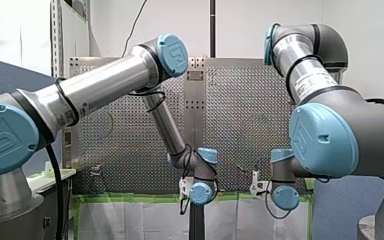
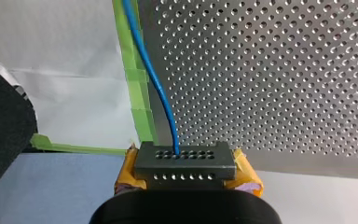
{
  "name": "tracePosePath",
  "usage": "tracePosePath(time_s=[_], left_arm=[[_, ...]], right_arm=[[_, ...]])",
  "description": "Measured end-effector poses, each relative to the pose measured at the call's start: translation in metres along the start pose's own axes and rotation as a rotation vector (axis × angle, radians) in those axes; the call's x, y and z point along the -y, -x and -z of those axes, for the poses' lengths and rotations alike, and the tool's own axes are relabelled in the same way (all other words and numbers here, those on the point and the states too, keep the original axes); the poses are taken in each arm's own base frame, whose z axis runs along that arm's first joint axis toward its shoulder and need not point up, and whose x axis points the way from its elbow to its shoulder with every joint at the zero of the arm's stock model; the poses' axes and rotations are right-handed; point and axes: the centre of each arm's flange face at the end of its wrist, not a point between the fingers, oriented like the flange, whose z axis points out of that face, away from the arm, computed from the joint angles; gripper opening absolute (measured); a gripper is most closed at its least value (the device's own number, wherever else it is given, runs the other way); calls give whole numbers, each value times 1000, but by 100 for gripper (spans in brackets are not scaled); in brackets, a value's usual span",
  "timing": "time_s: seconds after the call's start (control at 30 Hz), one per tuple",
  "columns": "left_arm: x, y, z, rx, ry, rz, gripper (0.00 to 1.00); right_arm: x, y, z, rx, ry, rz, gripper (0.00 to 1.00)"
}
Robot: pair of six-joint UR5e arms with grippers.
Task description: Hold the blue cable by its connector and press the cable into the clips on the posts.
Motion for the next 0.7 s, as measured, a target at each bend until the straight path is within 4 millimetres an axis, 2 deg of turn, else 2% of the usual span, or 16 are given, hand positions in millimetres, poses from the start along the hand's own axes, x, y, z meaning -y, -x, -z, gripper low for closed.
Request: tracePosePath(time_s=[0.17,0.37,0.7], left_arm=[[8,-7,-6,-1,2,2,0],[14,1,-18,23,17,22,0],[16,10,-24,49,71,59,0]], right_arm=[[-6,-6,-19,2,-6,15,0],[-13,-15,-43,1,-32,14,0],[-26,-26,-67,-24,-77,-21,0]])
